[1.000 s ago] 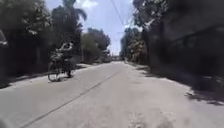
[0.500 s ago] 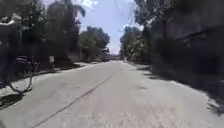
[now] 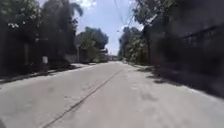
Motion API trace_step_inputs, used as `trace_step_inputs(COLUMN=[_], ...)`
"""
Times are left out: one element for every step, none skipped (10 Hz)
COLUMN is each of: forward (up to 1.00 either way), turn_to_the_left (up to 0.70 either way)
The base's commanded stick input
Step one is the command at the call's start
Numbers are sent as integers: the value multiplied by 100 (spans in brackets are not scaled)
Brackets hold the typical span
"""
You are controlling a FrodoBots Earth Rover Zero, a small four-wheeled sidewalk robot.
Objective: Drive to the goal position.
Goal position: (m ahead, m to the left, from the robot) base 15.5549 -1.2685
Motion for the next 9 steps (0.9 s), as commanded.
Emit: trace_step_inputs(forward=[100, 100, 100, 100, 100, 100, 100, 100, 100], turn_to_the_left=[2, 2, -8, -38, -38, 2, 1, -29, -38])
